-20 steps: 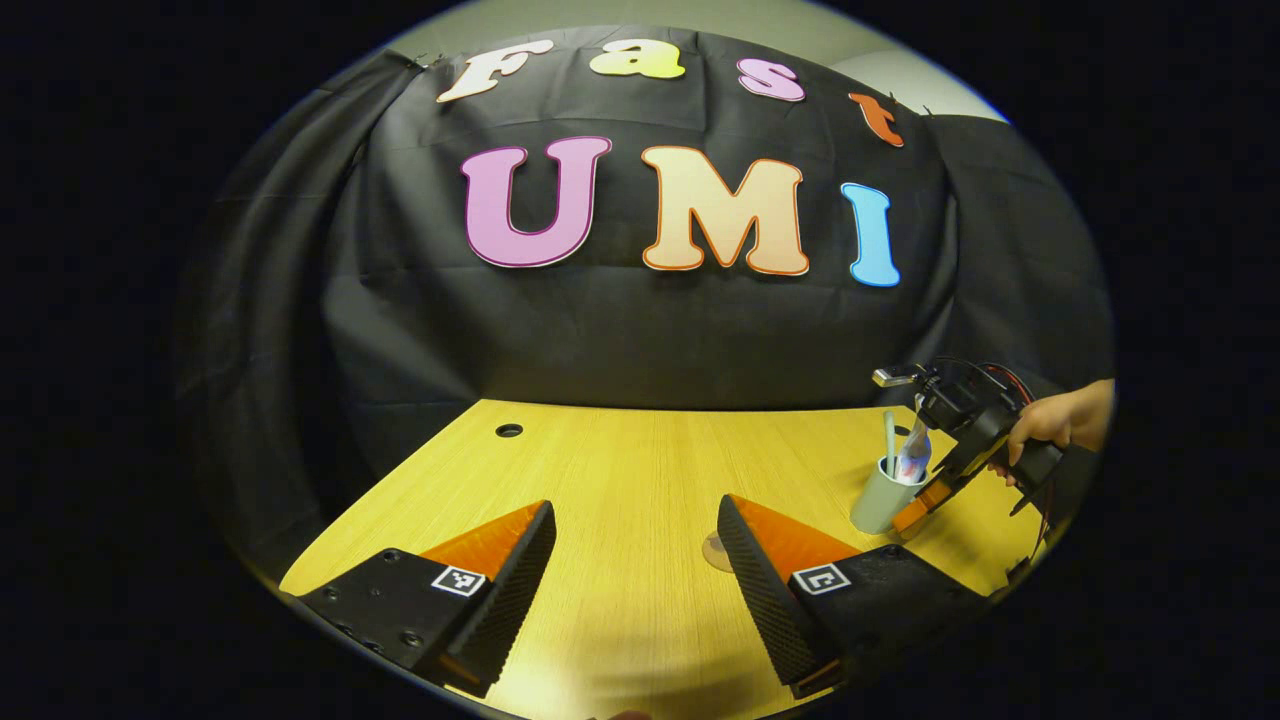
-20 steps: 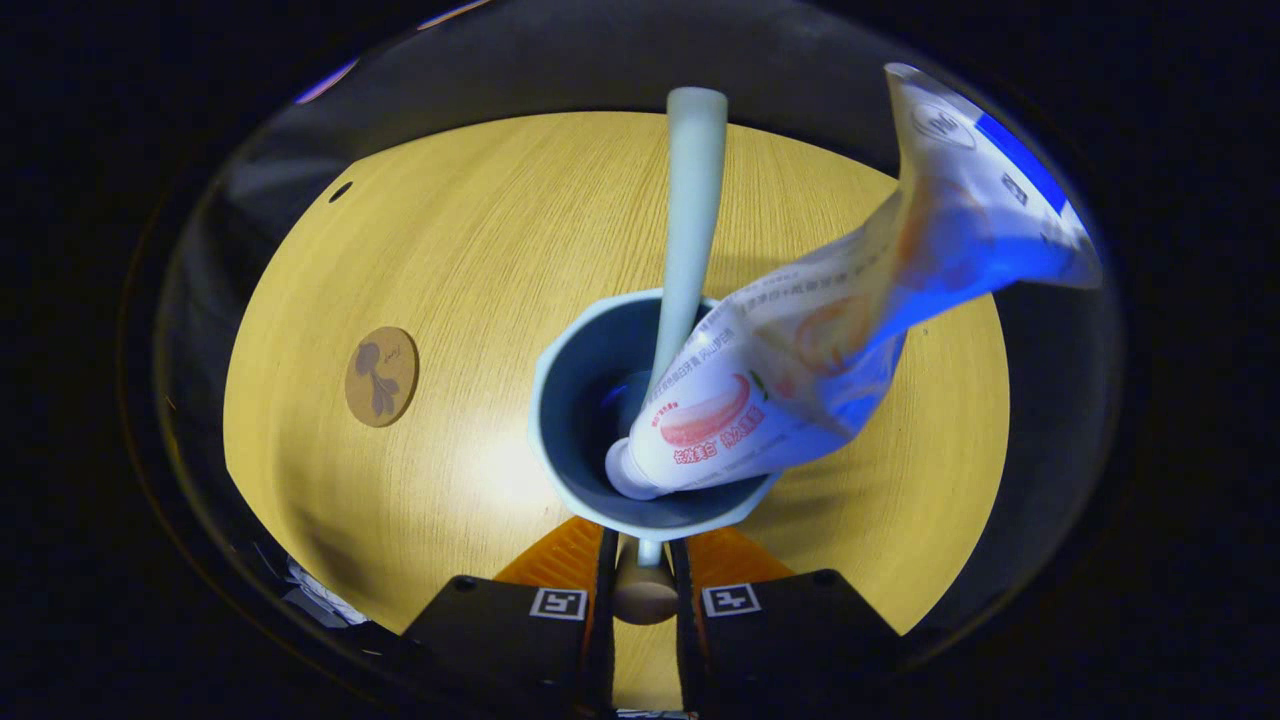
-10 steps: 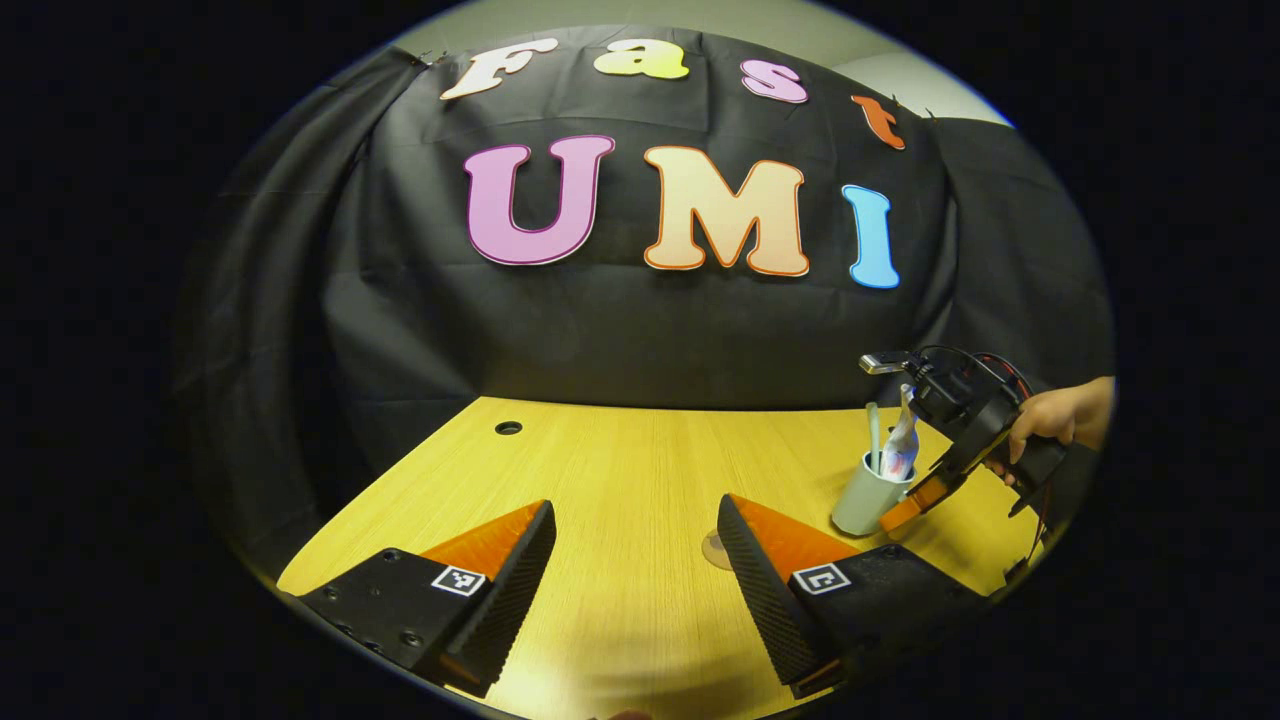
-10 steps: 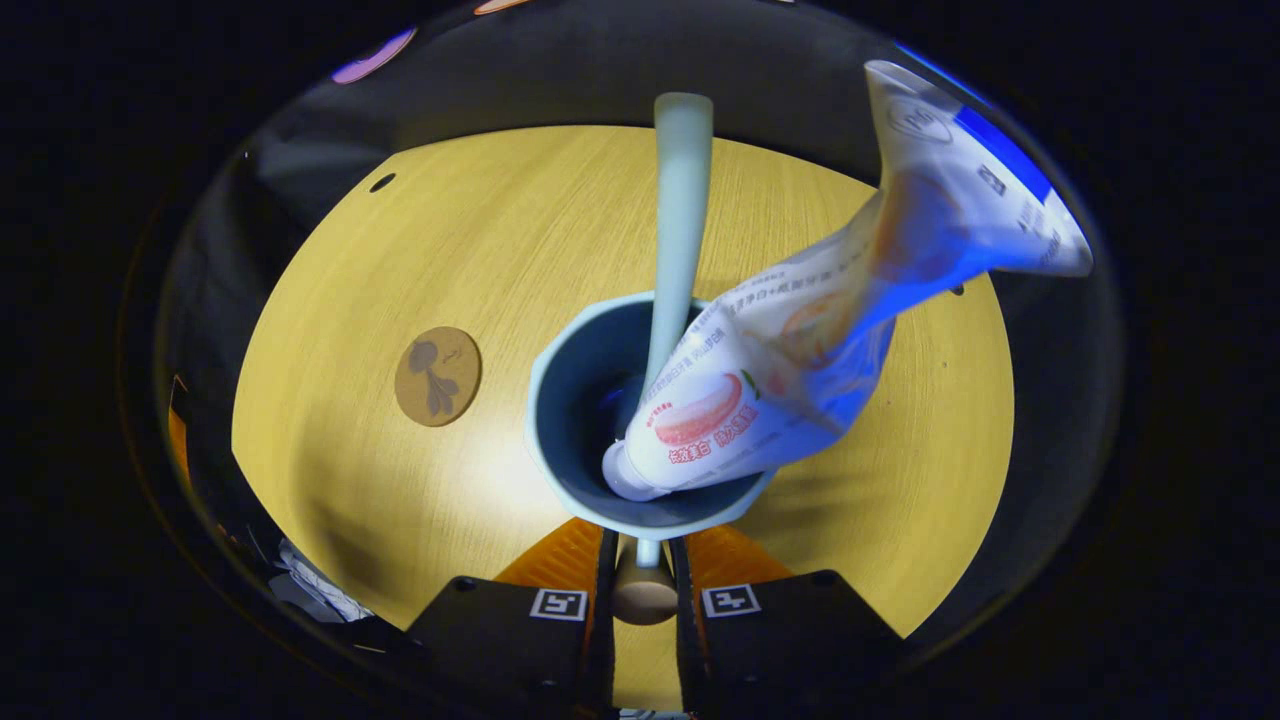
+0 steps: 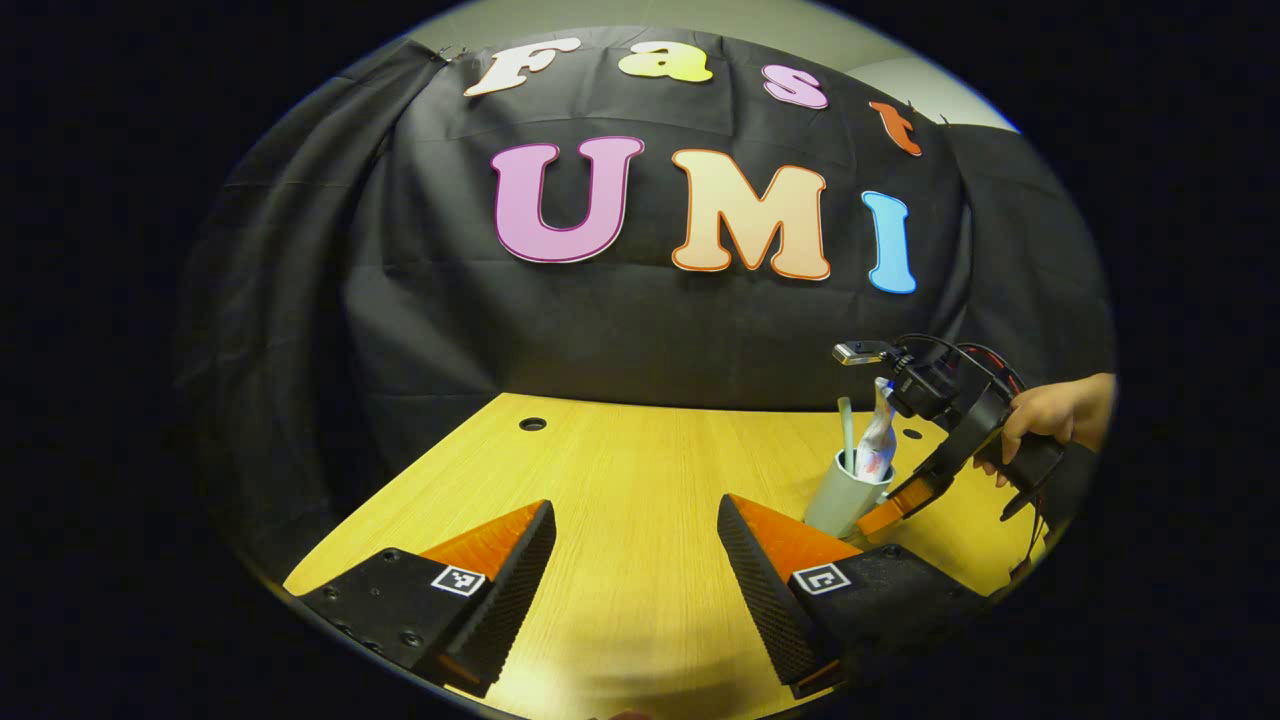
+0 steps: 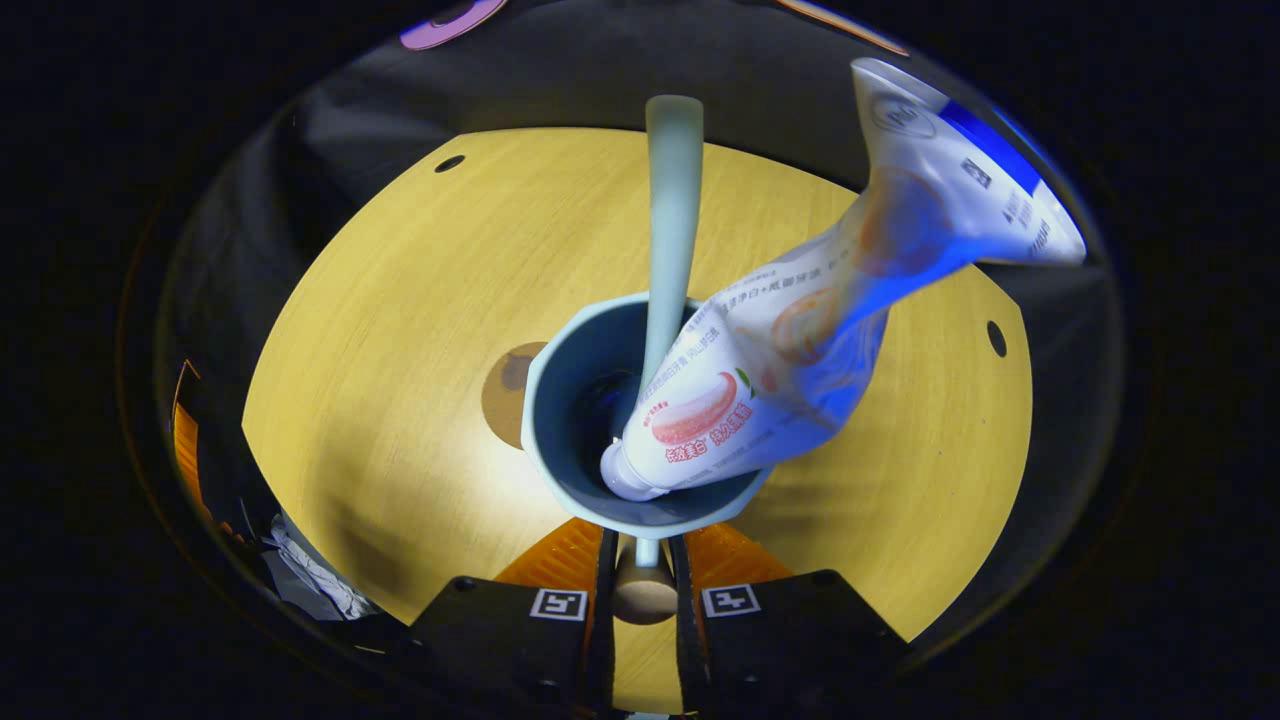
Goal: Put the toothbrush and toothpaste on the desktop into the cup, then pick up the cup and place it on the coaster on the desktop.
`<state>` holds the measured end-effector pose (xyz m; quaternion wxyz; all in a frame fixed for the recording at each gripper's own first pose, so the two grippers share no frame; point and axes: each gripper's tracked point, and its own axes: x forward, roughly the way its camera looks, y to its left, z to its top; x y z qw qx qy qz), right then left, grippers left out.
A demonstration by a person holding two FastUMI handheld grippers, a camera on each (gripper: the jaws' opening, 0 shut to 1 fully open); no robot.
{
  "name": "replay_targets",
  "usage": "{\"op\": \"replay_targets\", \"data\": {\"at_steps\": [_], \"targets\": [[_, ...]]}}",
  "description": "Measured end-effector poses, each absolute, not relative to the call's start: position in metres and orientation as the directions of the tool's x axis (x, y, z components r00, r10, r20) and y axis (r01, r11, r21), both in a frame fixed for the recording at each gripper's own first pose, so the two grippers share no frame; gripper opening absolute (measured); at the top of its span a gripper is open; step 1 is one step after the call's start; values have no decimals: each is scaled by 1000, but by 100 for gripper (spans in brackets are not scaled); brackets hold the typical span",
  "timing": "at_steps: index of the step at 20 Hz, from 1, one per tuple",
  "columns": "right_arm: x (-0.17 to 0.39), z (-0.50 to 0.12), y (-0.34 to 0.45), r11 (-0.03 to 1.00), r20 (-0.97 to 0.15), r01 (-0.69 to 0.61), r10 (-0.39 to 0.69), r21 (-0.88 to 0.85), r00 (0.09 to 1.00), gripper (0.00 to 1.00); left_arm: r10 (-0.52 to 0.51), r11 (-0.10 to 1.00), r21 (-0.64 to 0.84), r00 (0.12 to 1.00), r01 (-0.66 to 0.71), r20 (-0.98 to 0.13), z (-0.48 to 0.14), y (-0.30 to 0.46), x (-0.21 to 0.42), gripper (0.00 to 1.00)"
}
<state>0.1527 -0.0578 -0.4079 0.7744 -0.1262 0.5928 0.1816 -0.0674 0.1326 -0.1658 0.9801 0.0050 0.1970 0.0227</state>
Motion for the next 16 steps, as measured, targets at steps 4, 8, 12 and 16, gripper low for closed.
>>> {"op": "replay_targets", "data": {"at_steps": [4,8,12,16], "targets": [[149,-412,-58,878,-964,-478,141,16,227,27,68,998,22,920,-64,-386,-166,154,-72,95],[150,-413,-58,859,-968,-512,135,8,210,24,87,996,23,914,-85,-396,-170,175,-77,95],[152,-410,-60,844,-974,-536,105,-18,198,27,101,995,22,912,-101,-399,-172,187,-80,95],[155,-408,-61,849,-974,-527,101,-21,202,27,102,994,9,907,-107,-409,-176,191,-80,95]]}}
